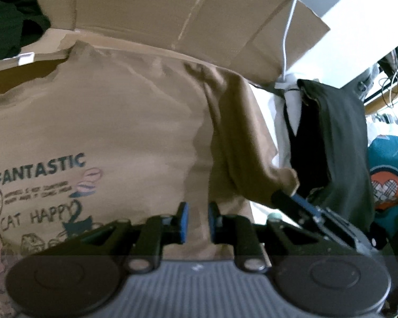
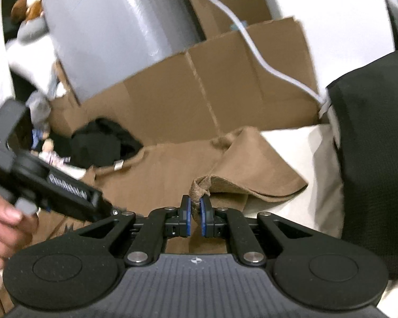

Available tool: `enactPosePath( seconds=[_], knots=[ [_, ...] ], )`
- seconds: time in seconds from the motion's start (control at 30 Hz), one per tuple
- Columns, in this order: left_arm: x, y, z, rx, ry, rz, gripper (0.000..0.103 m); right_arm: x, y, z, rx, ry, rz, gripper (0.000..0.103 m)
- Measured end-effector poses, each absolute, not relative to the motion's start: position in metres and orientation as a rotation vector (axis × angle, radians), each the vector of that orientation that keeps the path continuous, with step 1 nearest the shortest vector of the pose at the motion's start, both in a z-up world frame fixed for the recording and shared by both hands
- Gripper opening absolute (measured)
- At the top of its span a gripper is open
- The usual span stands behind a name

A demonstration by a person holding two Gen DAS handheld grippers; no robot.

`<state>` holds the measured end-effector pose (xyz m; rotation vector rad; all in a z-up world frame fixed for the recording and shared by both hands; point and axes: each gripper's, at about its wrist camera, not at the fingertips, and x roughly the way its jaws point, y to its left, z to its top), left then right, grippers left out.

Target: Fold clothes

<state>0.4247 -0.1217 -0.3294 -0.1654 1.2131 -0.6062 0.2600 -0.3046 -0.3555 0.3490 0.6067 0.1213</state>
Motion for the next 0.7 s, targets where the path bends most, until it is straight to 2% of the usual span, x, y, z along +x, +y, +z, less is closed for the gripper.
enactPosePath(
  seconds=[0.53,0.7],
  knots=[
    [0.419,-0.093,-0.324,-0.194,1.202,-0.584,0.019,0.266,-0.278,-0.376,0.205,0.718,0.143,0.008],
    [0.419,-0.097,-0.321,-0.186,1.189,-0.575,0.02,0.268,-0.277,-0.384,0.207,0.788,0.154,0.011]
  ],
)
